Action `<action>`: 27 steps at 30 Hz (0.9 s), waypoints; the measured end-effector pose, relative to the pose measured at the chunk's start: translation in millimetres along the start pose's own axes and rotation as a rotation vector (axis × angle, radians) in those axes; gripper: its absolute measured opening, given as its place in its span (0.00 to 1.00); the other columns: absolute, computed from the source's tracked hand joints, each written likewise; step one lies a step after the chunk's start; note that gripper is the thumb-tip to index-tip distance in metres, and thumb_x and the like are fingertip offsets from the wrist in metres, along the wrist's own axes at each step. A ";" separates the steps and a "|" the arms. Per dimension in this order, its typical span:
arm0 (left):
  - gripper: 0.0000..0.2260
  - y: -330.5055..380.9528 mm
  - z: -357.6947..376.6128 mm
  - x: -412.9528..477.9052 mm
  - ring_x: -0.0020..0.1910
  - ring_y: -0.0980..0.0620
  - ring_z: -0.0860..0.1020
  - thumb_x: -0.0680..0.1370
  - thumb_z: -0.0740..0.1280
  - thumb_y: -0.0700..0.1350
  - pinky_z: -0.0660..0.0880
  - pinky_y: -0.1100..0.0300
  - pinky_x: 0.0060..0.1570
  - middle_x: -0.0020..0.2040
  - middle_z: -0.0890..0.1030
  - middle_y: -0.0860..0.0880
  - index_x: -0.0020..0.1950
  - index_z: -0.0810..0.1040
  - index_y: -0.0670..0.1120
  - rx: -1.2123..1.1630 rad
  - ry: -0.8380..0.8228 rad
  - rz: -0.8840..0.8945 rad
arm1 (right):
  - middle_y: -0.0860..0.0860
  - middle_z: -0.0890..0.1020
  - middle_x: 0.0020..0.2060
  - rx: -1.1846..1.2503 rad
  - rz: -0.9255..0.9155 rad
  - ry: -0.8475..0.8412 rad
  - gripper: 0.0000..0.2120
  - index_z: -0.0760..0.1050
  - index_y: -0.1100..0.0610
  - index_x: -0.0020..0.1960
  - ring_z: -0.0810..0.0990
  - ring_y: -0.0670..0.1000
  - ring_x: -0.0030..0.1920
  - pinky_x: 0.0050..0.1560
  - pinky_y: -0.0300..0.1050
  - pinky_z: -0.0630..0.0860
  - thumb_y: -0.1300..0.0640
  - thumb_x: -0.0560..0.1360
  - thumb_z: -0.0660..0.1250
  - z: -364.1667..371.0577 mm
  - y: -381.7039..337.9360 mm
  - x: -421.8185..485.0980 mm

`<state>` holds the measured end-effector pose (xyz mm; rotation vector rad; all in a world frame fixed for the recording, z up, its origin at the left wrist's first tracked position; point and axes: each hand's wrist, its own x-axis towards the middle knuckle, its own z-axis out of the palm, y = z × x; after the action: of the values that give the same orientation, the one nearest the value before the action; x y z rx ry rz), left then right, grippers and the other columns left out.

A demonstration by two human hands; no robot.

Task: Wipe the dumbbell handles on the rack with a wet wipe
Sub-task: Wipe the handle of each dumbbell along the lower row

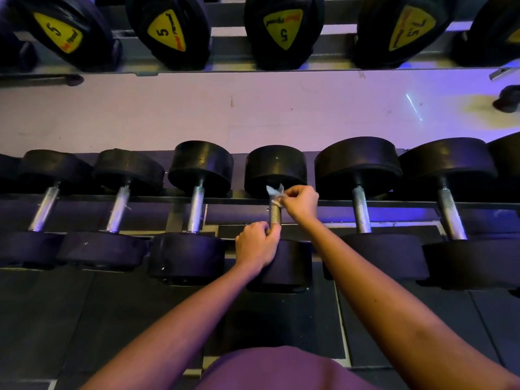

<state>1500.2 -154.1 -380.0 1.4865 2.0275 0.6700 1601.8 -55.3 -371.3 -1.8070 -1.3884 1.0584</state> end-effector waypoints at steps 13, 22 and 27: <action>0.21 -1.2 -0.2 1.3 0.40 0.44 0.79 0.75 0.55 0.59 0.76 0.49 0.42 0.38 0.82 0.46 0.36 0.77 0.46 0.004 -0.006 -0.003 | 0.49 0.82 0.32 -0.132 0.077 -0.267 0.04 0.83 0.60 0.38 0.79 0.42 0.34 0.34 0.32 0.76 0.63 0.67 0.77 -15.6 29.4 -41.6; 0.19 1.5 -2.7 2.7 0.38 0.46 0.78 0.77 0.58 0.58 0.75 0.51 0.41 0.35 0.79 0.49 0.35 0.75 0.46 0.031 -0.041 -0.017 | 0.54 0.84 0.39 0.021 0.090 -0.025 0.05 0.83 0.59 0.40 0.81 0.48 0.42 0.46 0.43 0.78 0.61 0.67 0.78 0.1 2.8 9.5; 0.19 0.6 -2.7 2.6 0.37 0.46 0.77 0.77 0.59 0.58 0.75 0.50 0.41 0.34 0.78 0.50 0.34 0.75 0.47 0.022 -0.033 -0.027 | 0.52 0.81 0.34 0.019 0.157 -0.109 0.07 0.80 0.59 0.37 0.82 0.48 0.37 0.40 0.43 0.81 0.62 0.67 0.78 -3.2 9.0 11.9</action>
<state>1498.2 -151.7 -378.0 1.4712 2.0326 0.6101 1610.3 -46.0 -380.0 -1.8939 -1.3111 1.2631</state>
